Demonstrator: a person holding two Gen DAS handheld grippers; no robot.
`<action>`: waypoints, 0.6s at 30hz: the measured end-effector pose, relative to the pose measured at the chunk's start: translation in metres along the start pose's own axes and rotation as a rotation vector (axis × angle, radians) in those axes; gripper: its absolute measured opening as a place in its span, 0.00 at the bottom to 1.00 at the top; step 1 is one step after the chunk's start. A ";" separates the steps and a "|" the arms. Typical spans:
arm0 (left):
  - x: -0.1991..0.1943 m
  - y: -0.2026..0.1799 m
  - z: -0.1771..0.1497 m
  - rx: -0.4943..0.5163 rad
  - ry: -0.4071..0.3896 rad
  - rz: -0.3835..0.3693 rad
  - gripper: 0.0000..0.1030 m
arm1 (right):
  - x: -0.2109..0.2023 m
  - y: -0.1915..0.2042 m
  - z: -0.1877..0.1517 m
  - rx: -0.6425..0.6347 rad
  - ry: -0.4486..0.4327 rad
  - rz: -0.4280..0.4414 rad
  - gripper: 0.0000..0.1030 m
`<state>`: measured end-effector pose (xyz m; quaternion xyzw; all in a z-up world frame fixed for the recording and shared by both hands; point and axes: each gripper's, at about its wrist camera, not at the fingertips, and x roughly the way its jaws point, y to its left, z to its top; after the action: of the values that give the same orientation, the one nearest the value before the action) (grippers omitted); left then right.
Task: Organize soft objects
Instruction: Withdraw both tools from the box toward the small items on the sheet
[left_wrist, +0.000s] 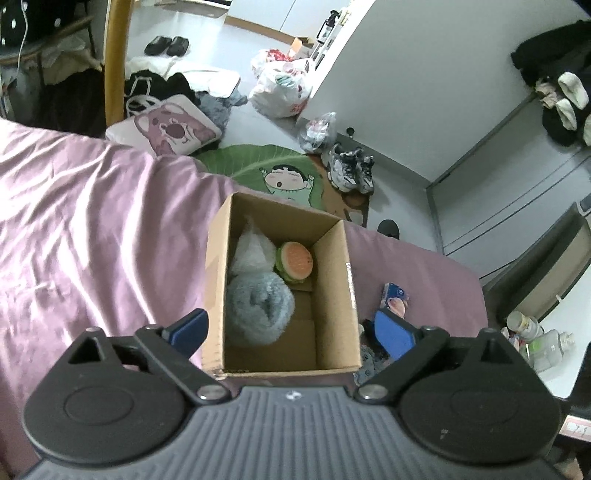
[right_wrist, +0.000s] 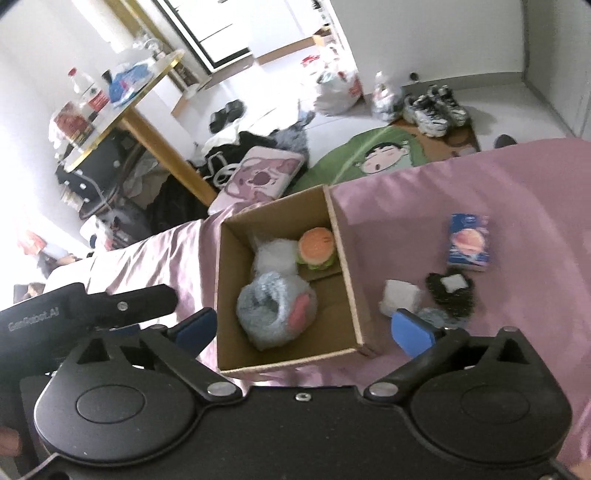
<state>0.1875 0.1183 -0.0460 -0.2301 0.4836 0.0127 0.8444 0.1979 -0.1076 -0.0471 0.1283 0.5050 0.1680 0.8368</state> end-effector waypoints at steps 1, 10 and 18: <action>-0.002 -0.003 -0.001 0.004 -0.001 0.000 0.93 | -0.005 -0.002 0.000 0.001 -0.012 -0.008 1.00; -0.020 -0.028 -0.016 0.044 -0.024 -0.001 0.99 | -0.049 -0.024 -0.002 0.011 -0.073 -0.012 1.00; -0.026 -0.047 -0.031 0.063 -0.032 -0.014 0.99 | -0.069 -0.048 -0.004 -0.012 -0.036 0.060 1.00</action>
<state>0.1605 0.0696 -0.0205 -0.2064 0.4684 -0.0050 0.8591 0.1717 -0.1788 -0.0123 0.1413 0.4847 0.1935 0.8412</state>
